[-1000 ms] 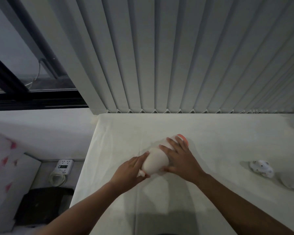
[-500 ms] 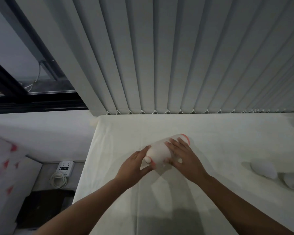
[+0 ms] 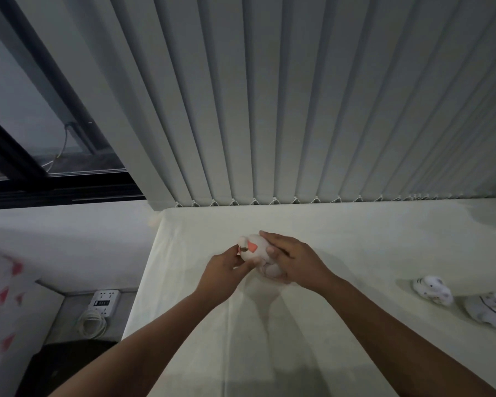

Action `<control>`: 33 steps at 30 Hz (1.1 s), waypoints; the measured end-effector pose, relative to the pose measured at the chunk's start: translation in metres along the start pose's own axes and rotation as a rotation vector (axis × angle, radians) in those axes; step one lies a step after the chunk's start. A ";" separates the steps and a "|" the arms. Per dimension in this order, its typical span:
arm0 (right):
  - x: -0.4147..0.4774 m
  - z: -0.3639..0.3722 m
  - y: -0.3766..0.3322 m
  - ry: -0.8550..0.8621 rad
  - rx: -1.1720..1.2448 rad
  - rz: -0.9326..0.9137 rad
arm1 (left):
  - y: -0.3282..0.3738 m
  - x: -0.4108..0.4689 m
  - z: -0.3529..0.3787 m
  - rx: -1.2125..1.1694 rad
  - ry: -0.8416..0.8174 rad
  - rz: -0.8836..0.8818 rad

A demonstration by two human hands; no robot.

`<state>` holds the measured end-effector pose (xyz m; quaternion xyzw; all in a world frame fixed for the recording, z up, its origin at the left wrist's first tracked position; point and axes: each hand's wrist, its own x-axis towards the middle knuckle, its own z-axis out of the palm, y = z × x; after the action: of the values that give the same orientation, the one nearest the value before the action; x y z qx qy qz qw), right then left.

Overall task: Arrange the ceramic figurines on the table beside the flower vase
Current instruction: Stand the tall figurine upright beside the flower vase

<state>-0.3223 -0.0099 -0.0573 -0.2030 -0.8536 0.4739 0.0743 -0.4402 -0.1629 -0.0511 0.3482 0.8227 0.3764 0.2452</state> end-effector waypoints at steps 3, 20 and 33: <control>-0.001 -0.003 -0.007 -0.047 0.035 0.040 | 0.002 -0.001 -0.006 0.066 -0.010 -0.009; -0.017 -0.022 -0.004 0.102 0.260 0.060 | 0.038 0.018 -0.004 -0.225 -0.121 0.077; -0.039 -0.054 0.019 0.177 0.426 0.103 | 0.058 0.038 0.052 -0.448 -0.164 0.052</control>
<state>-0.2649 0.0248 -0.0412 -0.2668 -0.7130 0.6270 0.1655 -0.4079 -0.0832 -0.0419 0.3354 0.6869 0.5263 0.3724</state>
